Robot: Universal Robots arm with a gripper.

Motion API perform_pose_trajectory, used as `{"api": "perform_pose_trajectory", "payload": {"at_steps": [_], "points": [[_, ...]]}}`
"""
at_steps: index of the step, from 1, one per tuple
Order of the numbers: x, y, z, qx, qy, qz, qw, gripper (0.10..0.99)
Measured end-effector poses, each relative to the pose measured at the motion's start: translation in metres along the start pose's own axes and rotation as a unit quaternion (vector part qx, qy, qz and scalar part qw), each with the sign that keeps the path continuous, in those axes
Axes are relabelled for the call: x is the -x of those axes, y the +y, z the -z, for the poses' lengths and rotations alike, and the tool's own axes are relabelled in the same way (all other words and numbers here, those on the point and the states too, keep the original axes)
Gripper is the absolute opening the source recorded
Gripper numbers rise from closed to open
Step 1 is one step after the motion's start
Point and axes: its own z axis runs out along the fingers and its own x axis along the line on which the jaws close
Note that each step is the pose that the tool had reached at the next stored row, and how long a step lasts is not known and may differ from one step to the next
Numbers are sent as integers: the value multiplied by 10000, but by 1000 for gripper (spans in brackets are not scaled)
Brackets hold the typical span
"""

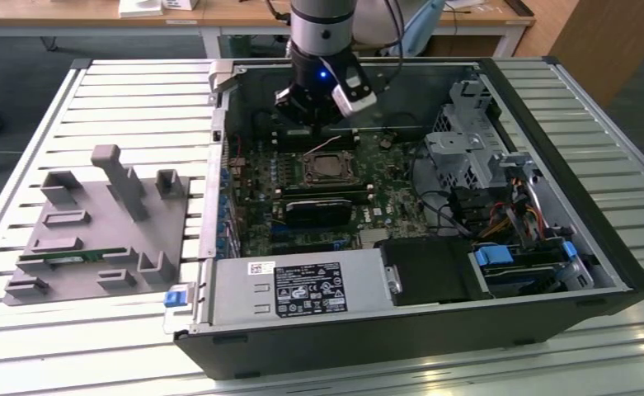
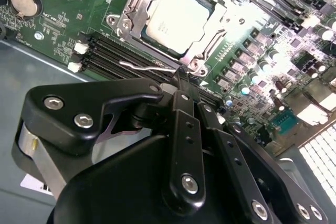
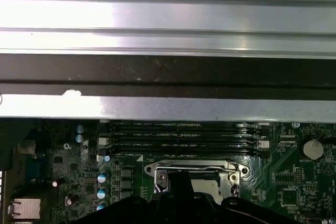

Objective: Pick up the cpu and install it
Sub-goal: 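Install the first cpu locking lever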

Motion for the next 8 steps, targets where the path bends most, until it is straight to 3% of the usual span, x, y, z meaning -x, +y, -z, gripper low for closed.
{"api": "perform_pose_trajectory", "payload": {"at_steps": [8], "points": [[101,31,-68,0,3,0,10000,106]]}}
